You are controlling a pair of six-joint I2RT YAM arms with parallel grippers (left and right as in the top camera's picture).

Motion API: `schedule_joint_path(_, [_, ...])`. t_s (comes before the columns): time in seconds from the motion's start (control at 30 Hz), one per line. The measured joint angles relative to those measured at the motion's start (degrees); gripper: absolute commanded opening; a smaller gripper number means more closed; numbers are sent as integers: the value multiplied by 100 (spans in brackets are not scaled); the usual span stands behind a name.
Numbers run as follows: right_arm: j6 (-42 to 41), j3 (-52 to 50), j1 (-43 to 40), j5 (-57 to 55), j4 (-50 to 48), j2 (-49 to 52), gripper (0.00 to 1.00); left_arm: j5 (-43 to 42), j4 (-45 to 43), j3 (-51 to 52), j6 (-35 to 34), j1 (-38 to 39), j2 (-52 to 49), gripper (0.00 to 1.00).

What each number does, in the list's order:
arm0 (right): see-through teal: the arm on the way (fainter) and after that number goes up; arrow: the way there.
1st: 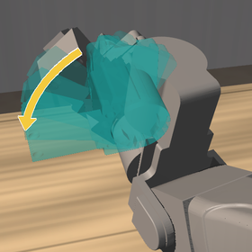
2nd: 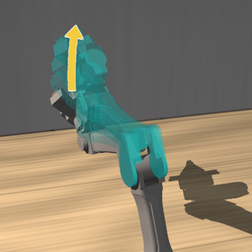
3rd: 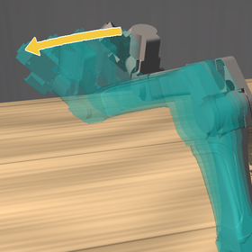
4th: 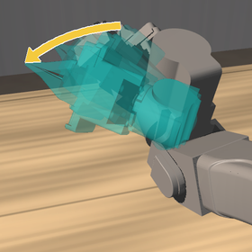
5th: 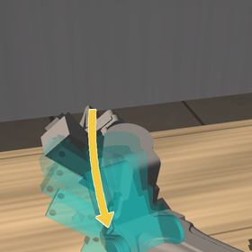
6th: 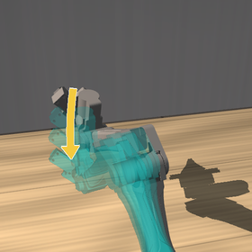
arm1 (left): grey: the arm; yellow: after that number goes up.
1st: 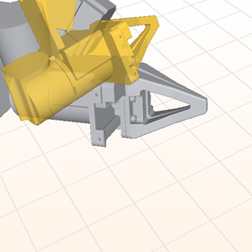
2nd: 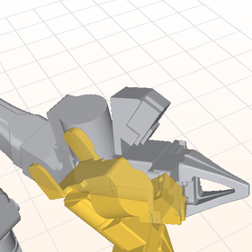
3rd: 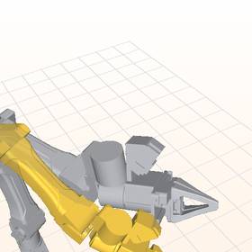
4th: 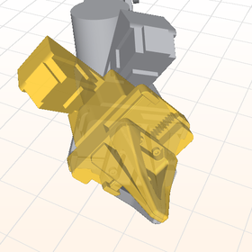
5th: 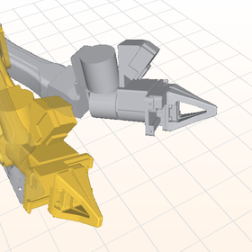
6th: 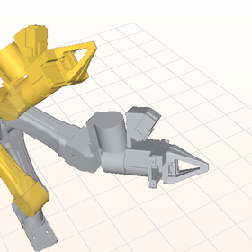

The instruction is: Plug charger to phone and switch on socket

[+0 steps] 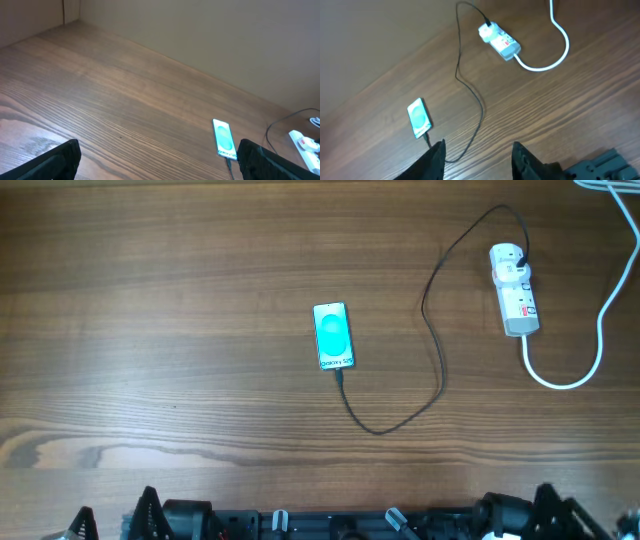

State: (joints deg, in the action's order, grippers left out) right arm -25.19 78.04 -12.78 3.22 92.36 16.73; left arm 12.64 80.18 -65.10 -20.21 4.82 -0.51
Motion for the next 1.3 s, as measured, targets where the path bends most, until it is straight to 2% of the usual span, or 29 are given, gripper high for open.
schedule_joint_path(0.03, [2, 0, 0, 114, 2, -238, 44, 0, 2, 0, 0, 0, 0, 100])
schedule_joint_path(0.07, [116, -2, 0, 284, -7, -343, 38, 0, 2, 0, 0, 0, 0, 100])
schedule_joint_path(0.1, [199, 0, 0, 380, 0, -452, 4, -2, 2, 0, 0, 0, 0, 100])
schedule_joint_path(0.17, [339, 7, 0, 433, 0, -557, 6, -2, 2, 0, 0, 0, 0, 100])
schedule_joint_path(0.23, [345, 7, 0, 431, 0, -557, 15, -2, 2, 0, 0, 0, 0, 100])
schedule_joint_path(0.27, [350, 7, 0, 402, -2, -557, 33, 0, 2, 0, 0, 0, 0, 100])
schedule_joint_path(0.3, [348, 7, 0, 369, -2, -557, 46, 0, 2, 0, 0, 0, 0, 100])
schedule_joint_path(0.33, [341, 7, 0, 337, -2, -557, 64, 0, 2, 0, 0, 0, 0, 100])
schedule_joint_path(0.43, [133, -42, -9, 264, -437, -560, 89, 0, 2, 0, 0, 0, 0, 100])
schedule_joint_path(0.47, [87, -155, -48, 227, -732, -566, 89, -2, 2, 0, 0, 0, 0, 100])
schedule_joint_path(0.57, [17, -863, -313, 96, -1716, -579, 100, 0, 2, 0, 0, 0, 0, 100])
schedule_joint_path(0.6, [-2, -1220, -358, 76, -2245, -621, 99, 2, 0, -2, 0, 0, 0, 100])
schedule_joint_path(0.7, [-35, -3003, -236, 210, -4496, -1172, 99, 2, 17, 0, 0, 0, 0, 100])
schedule_joint_path(0.77, [-46, -3912, -133, 424, -5608, -1517, 99, 0, 17, 0, 0, 0, 0, 100])
schedule_joint_path(0.9, [-96, -6293, 348, 918, -9425, -1574, 100, 0, 24, -4, 0, -2, -2, 100])
schedule_joint_path(0.97, [-199, -7285, 651, 944, -10579, -1580, 100, 0, 24, -4, 0, -2, 0, 100])
schedule_joint_path(1.0, [-227, -7549, 726, 938, -10828, -1580, 99, 0, 24, -4, 0, -2, 0, 100])
schedule_joint_path(1.1, [-256, -7768, 1001, 695, -10553, -1589, 100, 0, 20, -4, 0, -2, 0, 100])
schedule_joint_path(1.23, [-238, -7768, 1049, -15, -9307, -1600, 99, 0, 20, -4, 0, -4, 0, 100])
schedule_joint_path(1.3, [2, -7768, 1062, -116, -9252, -1600, 100, 0, 20, -4, 0, -4, 0, 100])
